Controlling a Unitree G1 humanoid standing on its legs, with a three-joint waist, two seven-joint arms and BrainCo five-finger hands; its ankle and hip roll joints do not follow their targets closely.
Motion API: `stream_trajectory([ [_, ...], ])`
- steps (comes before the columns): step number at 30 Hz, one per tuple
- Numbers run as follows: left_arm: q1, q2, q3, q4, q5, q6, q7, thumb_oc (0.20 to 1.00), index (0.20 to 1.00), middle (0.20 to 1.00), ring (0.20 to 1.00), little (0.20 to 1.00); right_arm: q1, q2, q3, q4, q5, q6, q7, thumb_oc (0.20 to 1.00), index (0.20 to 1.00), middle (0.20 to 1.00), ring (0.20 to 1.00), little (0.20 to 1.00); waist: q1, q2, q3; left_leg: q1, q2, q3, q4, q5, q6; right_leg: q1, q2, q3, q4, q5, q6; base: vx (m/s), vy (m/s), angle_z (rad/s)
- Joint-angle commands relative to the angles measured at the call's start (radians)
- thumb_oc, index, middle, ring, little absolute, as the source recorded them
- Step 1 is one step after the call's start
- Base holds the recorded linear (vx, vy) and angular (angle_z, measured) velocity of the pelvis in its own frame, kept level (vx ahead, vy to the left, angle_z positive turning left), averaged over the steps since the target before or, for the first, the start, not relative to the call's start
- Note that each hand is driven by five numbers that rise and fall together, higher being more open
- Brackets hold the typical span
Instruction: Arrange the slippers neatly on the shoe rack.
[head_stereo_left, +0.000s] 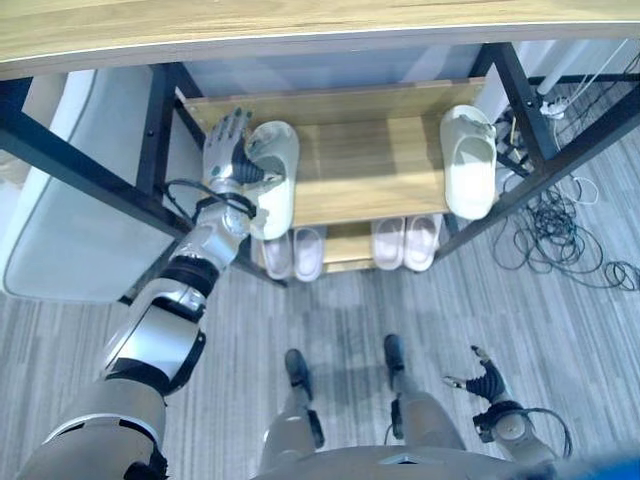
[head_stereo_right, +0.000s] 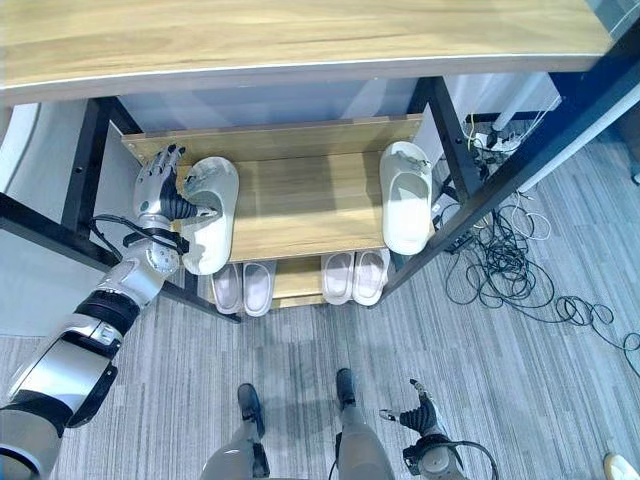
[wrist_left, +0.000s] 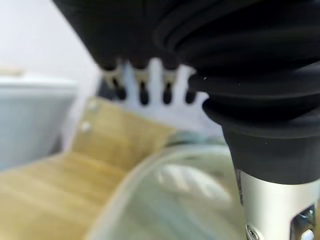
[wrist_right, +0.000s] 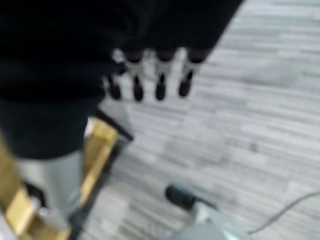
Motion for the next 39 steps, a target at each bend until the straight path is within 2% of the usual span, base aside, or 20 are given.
stream_trajectory([
  [1,-0.1,0.062,-0.002,0.026,0.06,0.032,0.049,1.0,1.0,1.0,1.0,1.0,-0.004,-0.028,0.002,-0.034,0.004,-0.029,-0.015,1.0,1.0,1.0,1.0,1.0,0.009,0.0,0.031,-0.026,0.004,-0.119,0.012,-0.034,-0.053,-0.027,-0.085,-0.041,0.017,-0.031,0.085,0.0,0.0,0.0],
  [4,-0.139,0.012,-0.043,0.13,0.074,0.051,0.042,1.0,1.0,1.0,1.0,1.0,-0.019,-0.025,0.019,-0.02,0.009,-0.027,-0.017,1.0,1.0,1.0,1.0,1.0,0.005,-0.002,0.032,-0.031,0.008,-0.119,0.012,-0.034,-0.052,-0.033,-0.084,-0.038,0.018,-0.031,0.086,0.0,0.0,0.0],
  [5,-0.161,-0.028,-0.063,0.212,0.053,0.052,0.026,0.2,0.2,0.2,0.2,0.2,-0.033,-0.026,0.032,-0.011,0.014,-0.026,-0.021,1.0,1.0,1.0,1.0,1.0,0.001,-0.004,0.031,-0.033,0.009,-0.117,0.012,-0.033,-0.052,-0.038,-0.082,-0.037,0.02,-0.031,0.085,0.0,0.0,0.0],
  [11,-0.197,-0.08,-0.067,0.263,0.006,0.046,0.04,0.2,0.2,0.2,0.2,0.2,-0.046,-0.022,0.051,-0.001,0.019,-0.028,-0.021,1.0,1.0,1.0,1.0,1.0,-0.005,-0.008,0.027,-0.033,0.011,-0.113,0.012,-0.034,-0.051,-0.045,-0.082,-0.03,0.023,-0.03,0.085,0.0,0.0,0.0],
  [15,-0.201,-0.132,-0.064,0.227,-0.014,0.031,0.075,0.2,0.2,0.2,0.2,0.2,-0.044,-0.019,0.059,0.002,0.027,-0.034,-0.02,1.0,1.0,1.0,1.0,1.0,-0.01,-0.009,0.032,-0.03,0.013,-0.111,0.012,-0.033,-0.051,-0.045,-0.081,-0.029,0.027,-0.034,0.083,0.0,0.0,0.0],
  [20,-0.168,-0.182,-0.044,0.109,-0.043,0.007,0.073,0.2,0.2,0.2,0.2,0.2,-0.054,-0.014,0.05,0.001,0.037,-0.024,-0.017,1.0,1.0,1.0,1.0,1.0,-0.005,-0.006,0.038,-0.029,0.015,-0.11,0.012,-0.032,-0.051,-0.043,-0.078,-0.027,0.028,-0.037,0.079,0.0,-0.021,0.0],
  [24,-0.177,-0.213,-0.043,0.121,-0.058,0.009,0.086,0.2,0.2,0.2,0.2,0.2,-0.071,-0.016,0.055,0.007,0.044,-0.02,-0.017,1.0,1.0,1.0,1.0,1.0,-0.005,-0.005,0.04,-0.028,0.016,-0.108,0.012,-0.03,-0.052,-0.046,-0.076,-0.023,0.03,-0.038,0.077,0.0,-0.009,0.0],
  [27,-0.227,-0.292,-0.051,0.158,-0.081,0.02,0.102,0.2,0.2,0.2,0.2,0.2,-0.097,-0.013,0.082,0.03,0.044,-0.007,-0.018,1.0,1.0,1.0,1.0,1.0,-0.014,0.003,0.043,-0.023,0.021,-0.098,0.012,-0.03,-0.055,-0.051,-0.071,-0.011,0.032,-0.039,0.075,0.01,-0.027,-0.04],
  [32,-0.292,-0.317,-0.061,0.173,-0.091,0.03,0.119,0.2,0.2,0.2,0.2,0.2,-0.099,-0.022,0.09,0.042,0.039,-0.006,-0.023,1.0,1.0,1.0,1.0,1.0,-0.023,0.011,0.04,-0.024,0.03,-0.084,0.012,-0.029,-0.058,-0.065,-0.067,0.003,0.03,-0.034,0.075,0.02,-0.04,-0.08],
  [34,-0.352,-0.324,-0.075,0.215,-0.076,0.056,0.142,0.2,0.2,0.2,0.2,0.2,-0.111,-0.031,0.108,0.047,0.035,-0.009,-0.027,1.0,1.0,1.0,1.0,1.0,-0.034,0.015,0.043,-0.024,0.036,-0.075,0.012,-0.028,-0.061,-0.074,-0.063,0.014,0.031,-0.034,0.074,0.02,-0.03,-0.1],
  [39,-0.396,-0.33,-0.077,0.235,-0.084,0.059,0.143,0.2,0.2,0.2,0.2,0.2,-0.124,-0.036,0.114,0.064,0.033,-0.008,-0.032,1.0,1.0,1.0,1.0,1.0,-0.04,0.021,0.043,-0.024,0.046,-0.061,0.012,-0.026,-0.064,-0.087,-0.057,0.026,0.036,-0.035,0.073,0.03,-0.041,-0.15],
])
